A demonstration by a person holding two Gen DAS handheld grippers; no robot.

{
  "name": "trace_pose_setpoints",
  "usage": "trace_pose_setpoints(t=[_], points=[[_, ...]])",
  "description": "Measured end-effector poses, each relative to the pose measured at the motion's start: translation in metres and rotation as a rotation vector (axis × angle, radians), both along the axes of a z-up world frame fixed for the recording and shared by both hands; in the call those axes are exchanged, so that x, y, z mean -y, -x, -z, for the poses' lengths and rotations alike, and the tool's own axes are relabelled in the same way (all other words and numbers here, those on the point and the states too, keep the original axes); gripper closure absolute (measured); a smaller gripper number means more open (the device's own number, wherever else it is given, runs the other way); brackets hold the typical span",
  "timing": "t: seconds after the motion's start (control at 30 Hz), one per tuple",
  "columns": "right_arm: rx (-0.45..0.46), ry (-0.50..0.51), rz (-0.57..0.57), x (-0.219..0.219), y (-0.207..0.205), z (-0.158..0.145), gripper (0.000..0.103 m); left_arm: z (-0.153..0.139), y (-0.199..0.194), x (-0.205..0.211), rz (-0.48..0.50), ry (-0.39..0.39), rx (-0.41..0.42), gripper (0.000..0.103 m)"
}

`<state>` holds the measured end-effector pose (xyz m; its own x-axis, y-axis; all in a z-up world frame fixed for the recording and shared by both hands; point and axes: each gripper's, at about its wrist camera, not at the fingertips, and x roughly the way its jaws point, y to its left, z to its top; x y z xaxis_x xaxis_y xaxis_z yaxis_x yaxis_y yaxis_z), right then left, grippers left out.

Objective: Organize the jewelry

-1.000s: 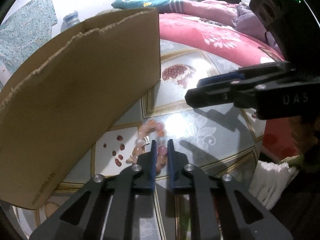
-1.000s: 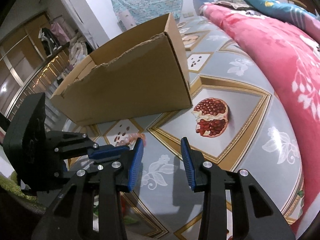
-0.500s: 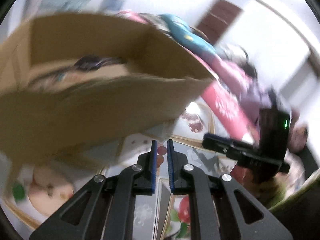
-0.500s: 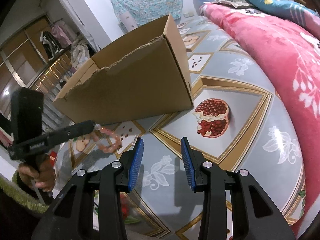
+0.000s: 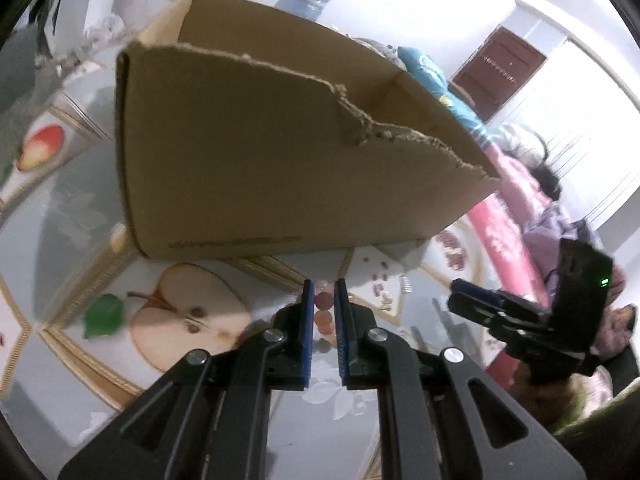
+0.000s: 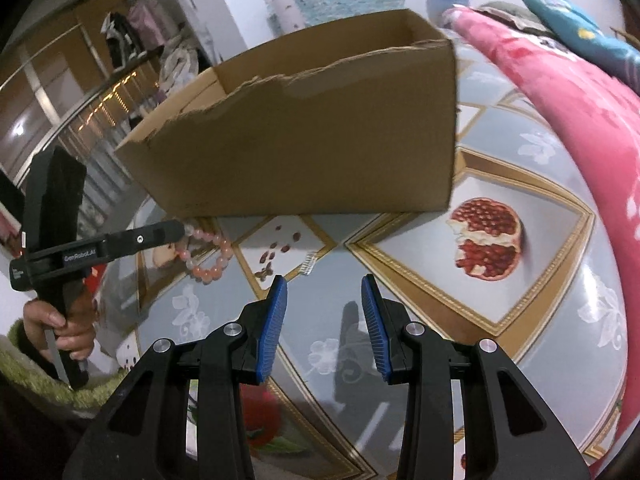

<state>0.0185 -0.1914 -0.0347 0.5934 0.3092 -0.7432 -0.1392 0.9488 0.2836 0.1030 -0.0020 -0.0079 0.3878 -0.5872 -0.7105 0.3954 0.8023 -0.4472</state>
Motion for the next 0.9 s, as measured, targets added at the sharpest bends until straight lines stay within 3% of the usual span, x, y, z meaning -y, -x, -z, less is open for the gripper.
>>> trace_pose_setpoints(t=[0.1, 0.2, 0.4, 0.6, 0.9], points=[[0.006, 0.014, -0.004, -0.003, -0.001, -0.002, 0.067, -0.004, 0.004, -0.004, -0.005, -0.053, 0.049, 0.079], [0.009, 0.017, 0.002, -0.005, -0.001, -0.001, 0.067, -0.01, 0.009, -0.002, 0.012, -0.107, 0.116, 0.074], [0.01, 0.014, 0.012, -0.006, -0.001, 0.0, 0.067, -0.016, 0.021, 0.029, 0.147, -0.113, 0.174, 0.074], [0.014, 0.012, 0.011, -0.006, 0.001, -0.001, 0.067, -0.003, 0.033, 0.074, 0.285, -0.155, 0.175, 0.074], [-0.002, -0.011, 0.038, 0.002, 0.001, 0.004, 0.07, 0.019, 0.025, 0.1, 0.292, -0.273, 0.179, 0.076]])
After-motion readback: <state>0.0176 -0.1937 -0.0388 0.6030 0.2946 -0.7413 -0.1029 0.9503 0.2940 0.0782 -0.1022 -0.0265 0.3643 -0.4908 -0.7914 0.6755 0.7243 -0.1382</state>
